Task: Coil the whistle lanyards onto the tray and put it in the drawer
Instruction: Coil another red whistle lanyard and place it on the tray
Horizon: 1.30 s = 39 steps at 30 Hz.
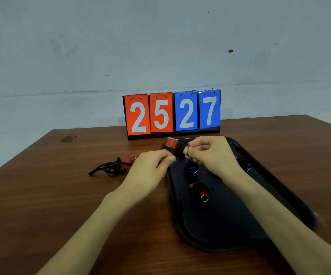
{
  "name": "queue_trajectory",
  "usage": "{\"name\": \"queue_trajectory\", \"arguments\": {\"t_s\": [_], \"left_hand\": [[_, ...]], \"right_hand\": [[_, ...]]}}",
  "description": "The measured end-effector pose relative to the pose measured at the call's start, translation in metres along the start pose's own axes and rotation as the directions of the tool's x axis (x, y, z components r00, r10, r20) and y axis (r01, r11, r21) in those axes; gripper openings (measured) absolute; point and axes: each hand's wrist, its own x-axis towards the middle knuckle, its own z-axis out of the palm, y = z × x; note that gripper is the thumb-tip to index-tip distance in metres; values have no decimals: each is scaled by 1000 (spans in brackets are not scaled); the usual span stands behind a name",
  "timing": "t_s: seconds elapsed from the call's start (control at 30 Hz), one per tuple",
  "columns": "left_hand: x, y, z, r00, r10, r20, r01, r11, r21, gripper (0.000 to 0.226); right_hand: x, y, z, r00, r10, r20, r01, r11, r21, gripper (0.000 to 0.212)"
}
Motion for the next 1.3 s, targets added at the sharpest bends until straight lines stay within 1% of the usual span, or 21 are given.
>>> {"name": "queue_trajectory", "arguments": {"t_s": [0.1, 0.2, 0.27, 0.37, 0.5, 0.6, 0.67, 0.77, 0.87, 0.9, 1.0, 1.1, 1.17, 1.23, 1.3], "left_hand": [[1, -4, 1, 1000, -13, 4, 12, 998, 66, 23], [0, -5, 0, 1000, -23, 17, 21, 994, 110, 27], [1, -5, -2, 1000, 3, 11, -5, 988, 155, 23], [0, -3, -4, 997, 75, -28, -68, 978, 198, 13], [1, -2, -8, 988, 146, -54, -139, 984, 115, 8], [3, -5, -12, 993, 84, -82, -87, 995, -40, 6], [3, -6, -14, 997, 32, -68, -42, 987, -158, 9], [5, -6, -20, 1000, 13, -2, -14, 972, -234, 17], [6, -6, -28, 993, -21, 114, 55, 950, -308, 19], [6, -7, -30, 988, -45, 148, 96, 928, -361, 18], [4, -8, -35, 969, -106, 224, 214, 815, -539, 13], [4, -10, -39, 924, -127, 361, 329, 744, -582, 16], [4, -11, -41, 883, -113, 455, 400, 688, -606, 13], [3, -13, -42, 861, -98, 500, 441, 633, -636, 12], [3, -13, -41, 855, -114, 506, 463, 606, -647, 12]], "right_hand": [[0, 6, 4, 995, -64, -75, 49, 982, -183, 11], [-1, 10, 9, 992, -106, -71, 80, 950, -303, 7], [-2, 11, 10, 989, -131, -61, 101, 928, -359, 7], [-3, 11, 10, 988, -154, -16, 132, 892, -432, 8], [-3, 7, 9, 981, -154, 115, 190, 866, -463, 10], [-3, 4, 5, 962, -146, 232, 234, 877, -419, 8], [-3, 2, 2, 950, -129, 285, 232, 902, -364, 8], [-1, 0, -3, 938, -103, 331, 190, 952, -241, 7], [-1, 1, -4, 916, -103, 388, 170, 975, -143, 7], [-1, 1, -5, 907, -100, 409, 160, 980, -115, 7], [-2, -1, -5, 876, -96, 473, 132, 990, -42, 7], [-3, -2, -5, 844, -96, 527, 110, 994, 5, 7], [-5, -3, -5, 825, -89, 559, 87, 996, 29, 9], [-6, -5, -5, 802, -89, 591, 60, 996, 68, 7], [-7, -6, -6, 782, -98, 615, 36, 993, 113, 7]]}}
